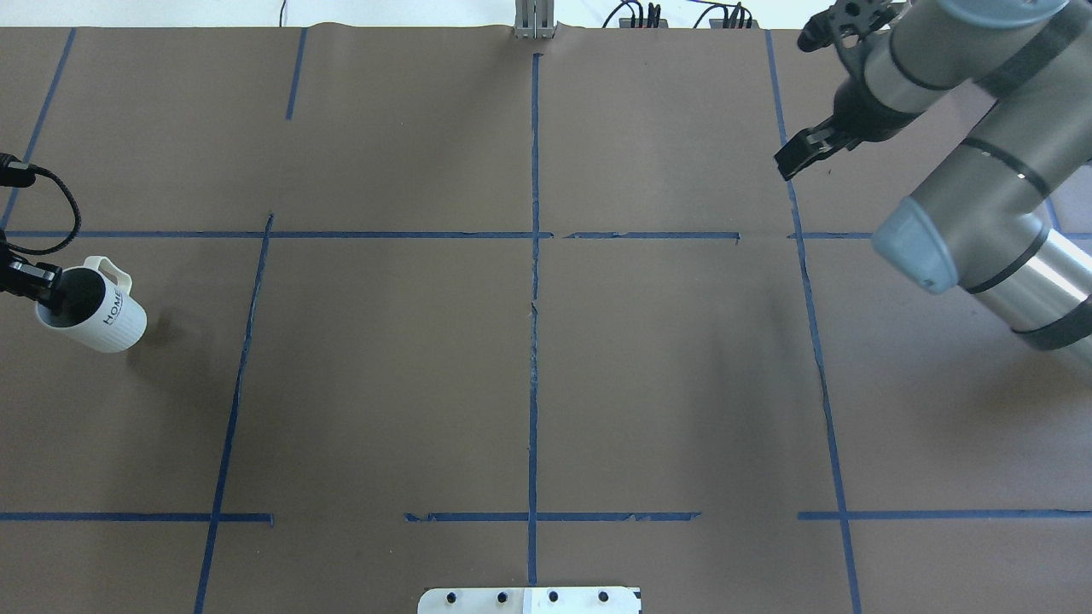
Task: Left arm hands cup to right arm to dump lemon
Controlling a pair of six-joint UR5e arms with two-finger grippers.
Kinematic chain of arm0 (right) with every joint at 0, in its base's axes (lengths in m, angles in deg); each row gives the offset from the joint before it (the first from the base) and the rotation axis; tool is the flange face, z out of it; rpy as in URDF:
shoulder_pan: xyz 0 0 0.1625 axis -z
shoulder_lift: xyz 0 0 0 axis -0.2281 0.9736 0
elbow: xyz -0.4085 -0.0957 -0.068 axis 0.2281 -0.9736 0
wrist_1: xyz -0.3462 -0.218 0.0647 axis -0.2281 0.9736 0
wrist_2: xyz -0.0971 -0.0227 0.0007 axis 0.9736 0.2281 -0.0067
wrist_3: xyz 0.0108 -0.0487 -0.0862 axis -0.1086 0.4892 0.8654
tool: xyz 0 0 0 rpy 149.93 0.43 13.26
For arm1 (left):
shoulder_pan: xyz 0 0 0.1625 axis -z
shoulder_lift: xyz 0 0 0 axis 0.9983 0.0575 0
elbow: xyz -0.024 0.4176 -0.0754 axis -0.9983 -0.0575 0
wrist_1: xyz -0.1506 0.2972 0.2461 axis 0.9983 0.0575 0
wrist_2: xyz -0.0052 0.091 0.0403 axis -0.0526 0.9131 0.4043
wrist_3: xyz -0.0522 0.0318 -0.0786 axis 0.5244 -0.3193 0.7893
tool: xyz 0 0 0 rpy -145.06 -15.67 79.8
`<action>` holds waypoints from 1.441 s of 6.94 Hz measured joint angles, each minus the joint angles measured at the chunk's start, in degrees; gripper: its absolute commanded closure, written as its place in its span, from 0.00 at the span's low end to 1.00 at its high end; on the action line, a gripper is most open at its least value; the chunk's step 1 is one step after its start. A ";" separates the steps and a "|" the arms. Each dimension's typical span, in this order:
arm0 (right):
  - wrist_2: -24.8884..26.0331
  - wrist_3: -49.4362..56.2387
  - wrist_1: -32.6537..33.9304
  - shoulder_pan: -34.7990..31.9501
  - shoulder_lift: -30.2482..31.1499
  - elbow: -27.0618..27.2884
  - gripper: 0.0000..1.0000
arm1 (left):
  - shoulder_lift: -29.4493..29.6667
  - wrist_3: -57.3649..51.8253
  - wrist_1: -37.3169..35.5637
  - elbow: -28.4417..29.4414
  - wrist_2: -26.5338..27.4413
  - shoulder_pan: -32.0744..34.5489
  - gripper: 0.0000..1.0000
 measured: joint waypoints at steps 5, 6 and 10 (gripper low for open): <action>-8.57 22.27 4.83 -15.24 10.90 0.36 0.00 | 0.38 -0.32 3.91 3.61 -0.25 0.94 0.00; -8.58 23.46 4.59 -16.96 14.30 0.38 0.00 | 0.18 -3.04 3.66 3.40 -0.29 2.30 0.00; -8.94 25.33 4.74 -23.54 23.18 0.54 0.00 | -1.11 -30.84 -10.53 2.42 -1.00 18.18 0.00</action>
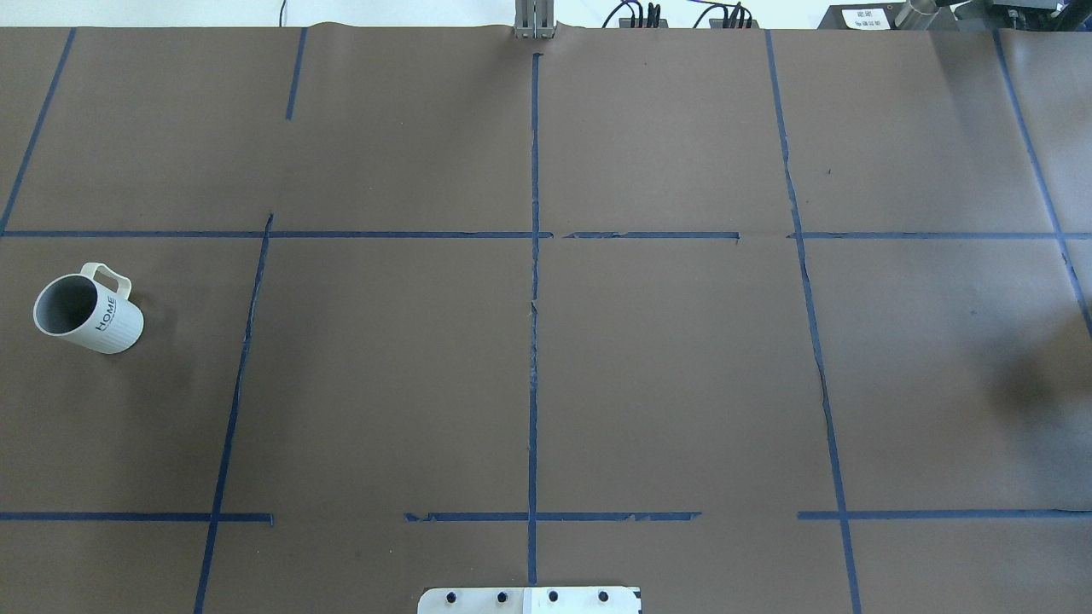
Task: Left arm hands cup to right arm to dump lemon
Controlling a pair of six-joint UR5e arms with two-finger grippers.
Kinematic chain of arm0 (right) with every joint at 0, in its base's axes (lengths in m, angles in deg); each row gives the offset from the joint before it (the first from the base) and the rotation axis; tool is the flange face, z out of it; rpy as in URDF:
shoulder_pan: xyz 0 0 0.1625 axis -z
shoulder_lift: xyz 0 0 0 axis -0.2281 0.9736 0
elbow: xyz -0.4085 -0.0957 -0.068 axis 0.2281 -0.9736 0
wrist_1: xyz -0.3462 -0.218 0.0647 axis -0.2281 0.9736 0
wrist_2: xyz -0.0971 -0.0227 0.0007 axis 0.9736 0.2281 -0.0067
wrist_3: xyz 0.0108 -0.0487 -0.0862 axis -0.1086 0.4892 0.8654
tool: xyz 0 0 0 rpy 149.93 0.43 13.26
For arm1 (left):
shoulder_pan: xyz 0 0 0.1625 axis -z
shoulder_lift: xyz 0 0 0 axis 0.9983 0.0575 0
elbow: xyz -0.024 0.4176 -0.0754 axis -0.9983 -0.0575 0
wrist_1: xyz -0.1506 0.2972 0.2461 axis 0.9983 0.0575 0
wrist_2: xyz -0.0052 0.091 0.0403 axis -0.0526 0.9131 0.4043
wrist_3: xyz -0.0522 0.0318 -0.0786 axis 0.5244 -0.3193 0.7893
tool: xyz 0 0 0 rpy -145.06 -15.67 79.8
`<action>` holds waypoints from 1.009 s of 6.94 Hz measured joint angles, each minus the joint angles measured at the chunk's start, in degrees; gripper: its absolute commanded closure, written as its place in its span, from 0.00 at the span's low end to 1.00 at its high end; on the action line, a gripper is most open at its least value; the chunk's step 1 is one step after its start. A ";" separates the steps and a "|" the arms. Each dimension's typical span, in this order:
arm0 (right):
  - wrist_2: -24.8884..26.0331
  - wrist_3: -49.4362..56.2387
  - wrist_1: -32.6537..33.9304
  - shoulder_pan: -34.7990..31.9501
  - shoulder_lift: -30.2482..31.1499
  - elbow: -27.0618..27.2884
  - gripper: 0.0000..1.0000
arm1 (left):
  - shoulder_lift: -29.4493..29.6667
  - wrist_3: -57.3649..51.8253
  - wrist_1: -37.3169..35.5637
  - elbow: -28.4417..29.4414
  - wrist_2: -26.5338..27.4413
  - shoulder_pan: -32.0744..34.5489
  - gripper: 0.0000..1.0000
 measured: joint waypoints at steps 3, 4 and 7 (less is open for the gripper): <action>-1.12 -0.08 3.02 -3.53 2.11 1.03 0.00 | -1.94 -11.50 -10.38 -1.84 -0.82 11.16 0.00; -1.16 -0.39 3.92 -3.65 2.23 1.13 0.00 | -3.93 -11.88 -10.68 -2.79 -2.49 12.02 0.00; -1.25 -0.72 4.21 -3.70 2.42 1.11 0.00 | -7.76 -12.44 -10.61 -3.66 -5.39 12.39 0.00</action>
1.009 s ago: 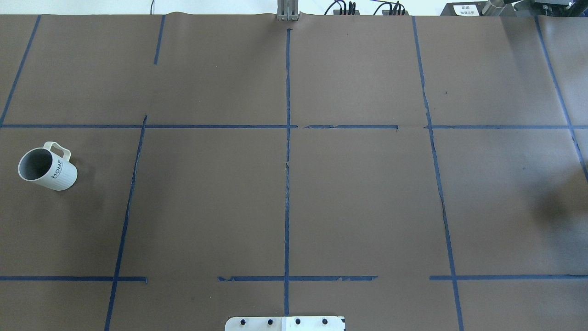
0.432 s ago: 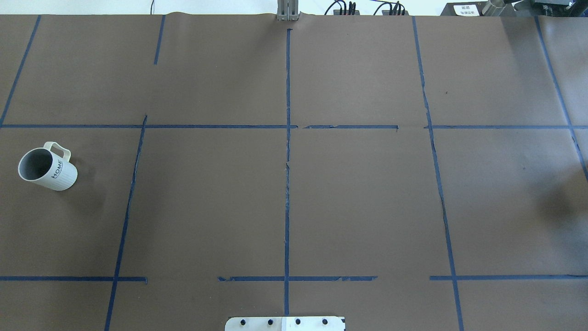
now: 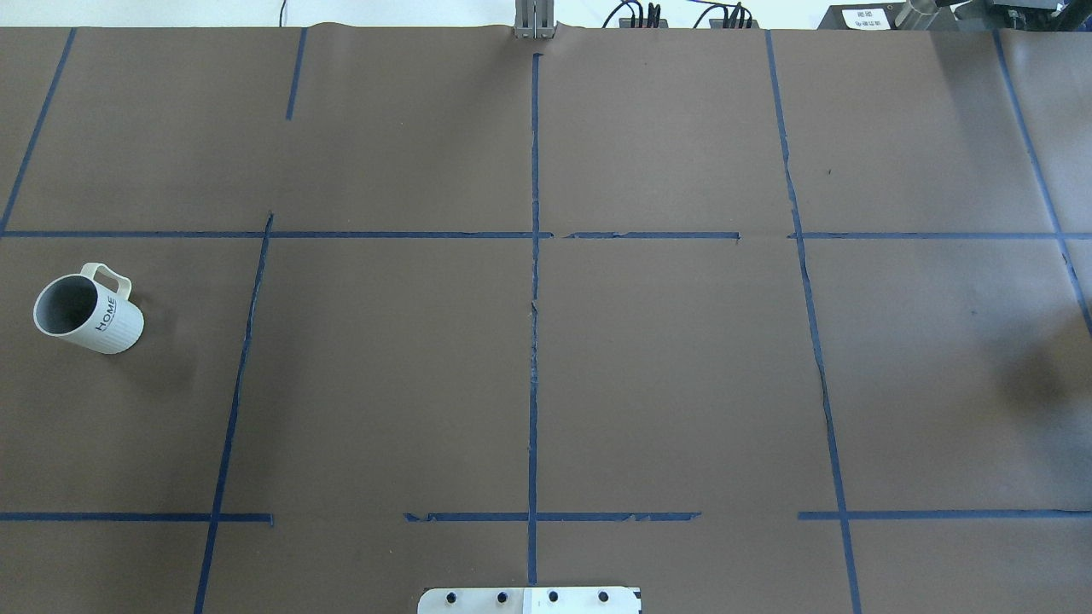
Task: Left arm hands cup to right arm to dump lemon
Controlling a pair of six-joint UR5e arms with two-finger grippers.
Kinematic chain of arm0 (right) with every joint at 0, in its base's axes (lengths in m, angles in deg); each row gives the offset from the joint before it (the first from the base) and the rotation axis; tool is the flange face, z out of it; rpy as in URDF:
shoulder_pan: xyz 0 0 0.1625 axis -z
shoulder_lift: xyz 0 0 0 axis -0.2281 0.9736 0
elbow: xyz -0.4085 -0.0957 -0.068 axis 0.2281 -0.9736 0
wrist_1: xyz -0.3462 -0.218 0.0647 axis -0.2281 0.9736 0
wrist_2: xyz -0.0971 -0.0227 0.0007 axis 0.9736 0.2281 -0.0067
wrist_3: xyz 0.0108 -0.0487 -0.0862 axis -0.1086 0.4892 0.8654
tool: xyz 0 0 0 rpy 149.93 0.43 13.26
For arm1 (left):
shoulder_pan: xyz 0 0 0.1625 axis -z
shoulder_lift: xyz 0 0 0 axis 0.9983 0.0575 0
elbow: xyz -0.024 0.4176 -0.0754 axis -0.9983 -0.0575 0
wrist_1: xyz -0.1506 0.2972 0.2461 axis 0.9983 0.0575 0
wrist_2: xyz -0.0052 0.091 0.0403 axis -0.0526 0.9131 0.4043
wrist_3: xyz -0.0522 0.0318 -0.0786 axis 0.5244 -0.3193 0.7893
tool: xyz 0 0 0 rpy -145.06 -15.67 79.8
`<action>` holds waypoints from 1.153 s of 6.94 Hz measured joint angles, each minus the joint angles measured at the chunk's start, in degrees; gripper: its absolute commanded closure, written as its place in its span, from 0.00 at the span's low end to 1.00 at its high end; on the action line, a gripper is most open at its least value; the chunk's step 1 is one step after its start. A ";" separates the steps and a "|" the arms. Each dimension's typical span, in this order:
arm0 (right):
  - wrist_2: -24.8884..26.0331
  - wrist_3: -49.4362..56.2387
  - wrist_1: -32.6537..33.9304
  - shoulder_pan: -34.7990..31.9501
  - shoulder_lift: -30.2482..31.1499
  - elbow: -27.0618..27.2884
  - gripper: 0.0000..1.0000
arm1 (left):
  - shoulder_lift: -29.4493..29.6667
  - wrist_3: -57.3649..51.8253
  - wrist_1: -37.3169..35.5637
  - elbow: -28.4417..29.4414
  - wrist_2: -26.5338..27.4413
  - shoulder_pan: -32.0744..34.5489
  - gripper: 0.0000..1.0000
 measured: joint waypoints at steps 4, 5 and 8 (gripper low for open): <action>0.02 -0.01 -0.09 -0.01 0.43 -0.11 0.00 | -2.56 -0.11 -0.03 -1.55 0.31 -0.18 0.00; 0.01 0.09 -0.10 0.00 0.69 -0.10 0.00 | -2.53 -0.11 0.03 -1.61 0.35 -0.22 0.00; -0.01 0.53 -0.23 0.00 2.01 0.66 0.00 | -2.78 -0.09 0.01 -1.37 0.39 -0.24 0.00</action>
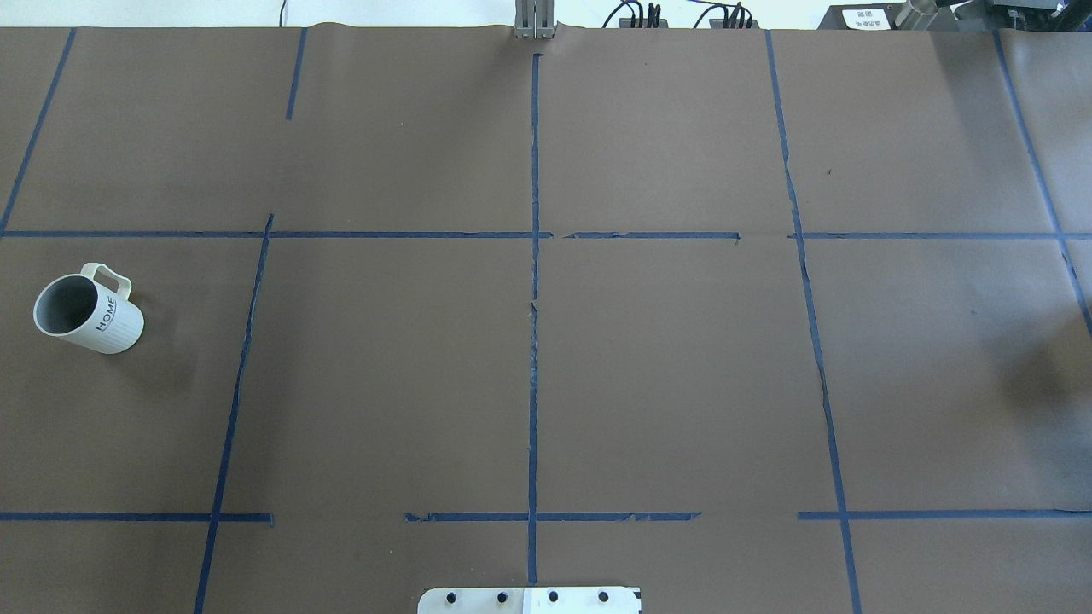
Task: Left arm hands cup to right arm to dump lemon
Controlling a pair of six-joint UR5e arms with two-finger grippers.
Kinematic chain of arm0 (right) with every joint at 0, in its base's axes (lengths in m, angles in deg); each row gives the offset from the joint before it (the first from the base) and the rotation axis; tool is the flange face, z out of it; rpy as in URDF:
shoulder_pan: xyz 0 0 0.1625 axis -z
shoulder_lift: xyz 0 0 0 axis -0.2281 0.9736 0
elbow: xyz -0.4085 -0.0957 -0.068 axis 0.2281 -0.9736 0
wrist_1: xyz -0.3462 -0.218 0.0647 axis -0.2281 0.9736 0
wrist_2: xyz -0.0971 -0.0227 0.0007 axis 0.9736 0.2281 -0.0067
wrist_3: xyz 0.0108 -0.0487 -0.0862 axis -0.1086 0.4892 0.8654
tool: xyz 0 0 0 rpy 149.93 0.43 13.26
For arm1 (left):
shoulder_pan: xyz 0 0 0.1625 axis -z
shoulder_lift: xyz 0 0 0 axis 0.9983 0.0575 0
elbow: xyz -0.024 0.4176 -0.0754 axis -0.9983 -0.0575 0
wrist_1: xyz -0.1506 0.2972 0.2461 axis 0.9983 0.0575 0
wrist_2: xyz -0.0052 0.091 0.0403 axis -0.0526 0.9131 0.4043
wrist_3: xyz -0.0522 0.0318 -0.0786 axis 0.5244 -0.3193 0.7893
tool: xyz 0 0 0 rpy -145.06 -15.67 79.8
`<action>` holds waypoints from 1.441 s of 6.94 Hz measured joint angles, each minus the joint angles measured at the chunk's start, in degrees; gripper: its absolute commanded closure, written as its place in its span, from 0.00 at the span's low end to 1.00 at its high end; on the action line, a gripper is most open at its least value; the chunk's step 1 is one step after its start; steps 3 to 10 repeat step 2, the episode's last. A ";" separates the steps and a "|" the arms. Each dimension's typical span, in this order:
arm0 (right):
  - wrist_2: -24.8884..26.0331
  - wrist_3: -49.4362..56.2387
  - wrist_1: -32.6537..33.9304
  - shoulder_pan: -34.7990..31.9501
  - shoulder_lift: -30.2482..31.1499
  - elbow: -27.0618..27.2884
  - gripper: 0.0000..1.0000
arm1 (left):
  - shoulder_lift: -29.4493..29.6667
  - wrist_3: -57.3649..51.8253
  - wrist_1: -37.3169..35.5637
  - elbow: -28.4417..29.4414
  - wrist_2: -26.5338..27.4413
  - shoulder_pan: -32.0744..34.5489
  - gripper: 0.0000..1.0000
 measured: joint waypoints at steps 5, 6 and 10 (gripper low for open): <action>0.00 -0.09 -0.01 0.00 0.56 0.53 0.00 | -0.13 0.06 0.00 0.03 -0.05 0.00 0.00; 0.00 -0.09 -0.01 0.00 0.56 0.53 0.00 | -0.13 0.06 0.00 0.03 -0.05 0.00 0.00; 0.00 -0.09 -0.01 0.00 0.56 0.53 0.00 | -0.13 0.06 0.00 0.03 -0.05 0.00 0.00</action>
